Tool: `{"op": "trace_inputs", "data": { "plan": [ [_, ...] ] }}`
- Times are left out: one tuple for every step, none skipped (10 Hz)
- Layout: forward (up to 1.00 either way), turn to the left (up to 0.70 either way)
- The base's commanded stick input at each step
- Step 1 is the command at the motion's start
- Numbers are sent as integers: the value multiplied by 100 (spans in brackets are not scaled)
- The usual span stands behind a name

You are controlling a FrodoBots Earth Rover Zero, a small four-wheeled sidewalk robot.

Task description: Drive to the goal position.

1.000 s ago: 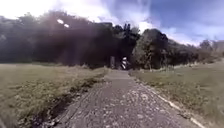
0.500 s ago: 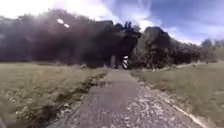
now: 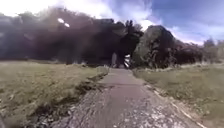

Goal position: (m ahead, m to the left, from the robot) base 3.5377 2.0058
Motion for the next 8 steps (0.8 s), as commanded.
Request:
{"op": "trace_inputs", "data": {
  "plan": [
    [100,0],
    [100,0],
    [100,0],
    [100,0],
    [100,0],
    [100,0],
    [100,-18],
    [100,-40]
  ]
}}
